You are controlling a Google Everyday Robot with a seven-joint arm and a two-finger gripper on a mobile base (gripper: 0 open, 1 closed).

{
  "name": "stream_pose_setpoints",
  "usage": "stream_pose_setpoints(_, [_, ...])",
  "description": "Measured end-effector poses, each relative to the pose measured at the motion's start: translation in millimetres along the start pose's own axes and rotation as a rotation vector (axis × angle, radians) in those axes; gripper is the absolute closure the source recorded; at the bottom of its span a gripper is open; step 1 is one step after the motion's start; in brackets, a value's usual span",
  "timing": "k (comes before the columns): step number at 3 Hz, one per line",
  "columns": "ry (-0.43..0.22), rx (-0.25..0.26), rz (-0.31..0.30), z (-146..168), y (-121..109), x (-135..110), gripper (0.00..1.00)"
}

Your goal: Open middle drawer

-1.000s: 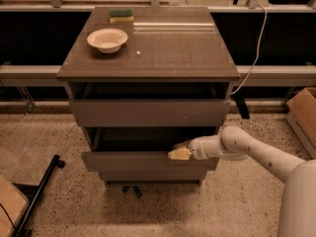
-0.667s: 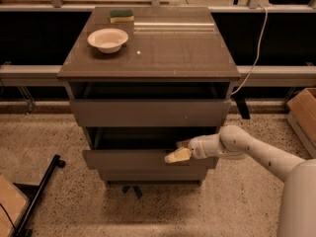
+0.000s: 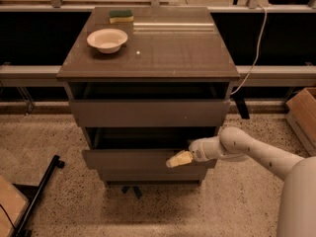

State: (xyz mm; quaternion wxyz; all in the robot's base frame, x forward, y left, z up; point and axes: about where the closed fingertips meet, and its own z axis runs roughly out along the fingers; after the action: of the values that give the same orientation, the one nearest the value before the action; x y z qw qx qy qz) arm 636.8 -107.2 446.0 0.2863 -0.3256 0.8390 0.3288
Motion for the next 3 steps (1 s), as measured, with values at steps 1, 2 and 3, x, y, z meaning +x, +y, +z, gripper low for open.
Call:
stream_pose_setpoints(1, [0.001,0.000,0.001,-2.8,1.7,-2.8,0.03])
stream_pose_setpoints(2, [0.001,0.000,0.001,-3.1,1.8,-3.0,0.26])
stream_pose_setpoints(3, [0.001,0.000,0.001,-3.9,2.3,-4.0,0.48])
